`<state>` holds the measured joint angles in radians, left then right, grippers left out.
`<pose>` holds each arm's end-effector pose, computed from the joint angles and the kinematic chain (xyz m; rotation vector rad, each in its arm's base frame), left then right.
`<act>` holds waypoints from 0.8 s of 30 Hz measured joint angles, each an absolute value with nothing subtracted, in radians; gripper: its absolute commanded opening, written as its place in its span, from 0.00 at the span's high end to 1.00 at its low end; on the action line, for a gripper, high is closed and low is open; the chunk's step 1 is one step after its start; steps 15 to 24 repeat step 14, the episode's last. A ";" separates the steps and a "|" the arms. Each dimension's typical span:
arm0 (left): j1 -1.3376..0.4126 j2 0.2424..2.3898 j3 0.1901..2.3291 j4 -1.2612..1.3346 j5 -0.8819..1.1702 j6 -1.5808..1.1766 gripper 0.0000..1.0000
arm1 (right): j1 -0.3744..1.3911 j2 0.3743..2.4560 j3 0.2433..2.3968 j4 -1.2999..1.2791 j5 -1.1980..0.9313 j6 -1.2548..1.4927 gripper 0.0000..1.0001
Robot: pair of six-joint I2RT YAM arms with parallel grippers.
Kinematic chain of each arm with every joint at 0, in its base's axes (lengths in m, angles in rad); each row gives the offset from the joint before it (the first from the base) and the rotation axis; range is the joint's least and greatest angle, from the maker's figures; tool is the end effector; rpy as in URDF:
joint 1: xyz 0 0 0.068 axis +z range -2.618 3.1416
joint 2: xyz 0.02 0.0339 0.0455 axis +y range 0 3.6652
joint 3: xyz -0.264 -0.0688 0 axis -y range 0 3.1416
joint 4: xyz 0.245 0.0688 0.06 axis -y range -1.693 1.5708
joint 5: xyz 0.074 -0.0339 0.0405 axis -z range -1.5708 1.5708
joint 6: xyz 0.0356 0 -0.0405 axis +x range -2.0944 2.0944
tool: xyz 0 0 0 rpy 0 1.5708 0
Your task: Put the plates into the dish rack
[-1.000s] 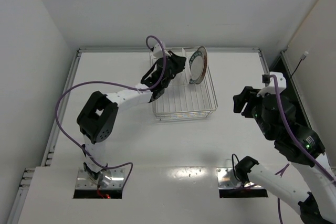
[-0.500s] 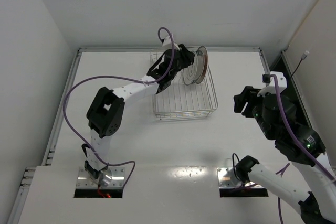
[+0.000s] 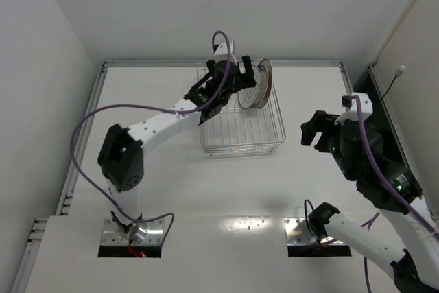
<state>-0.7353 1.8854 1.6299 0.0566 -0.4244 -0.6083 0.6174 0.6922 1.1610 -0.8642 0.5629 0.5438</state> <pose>0.3497 -0.2965 0.3396 -0.1985 1.7799 -0.6011 0.0960 0.0449 0.4061 0.2919 1.8869 0.2319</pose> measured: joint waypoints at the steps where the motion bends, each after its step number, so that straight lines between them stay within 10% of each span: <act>1: -0.749 1.833 1.603 0.039 -0.444 -0.572 0.16 | 0.617 0.693 1.150 -0.858 0.565 0.549 0.24; 13: -0.865 1.093 1.084 -0.078 -0.639 -0.221 0.09 | 0.617 0.967 1.127 -0.735 0.442 0.563 0.03; 24: -0.864 1.063 1.040 -0.096 -0.673 -0.210 0.08 | 0.617 0.982 1.139 -0.729 0.440 0.555 0.01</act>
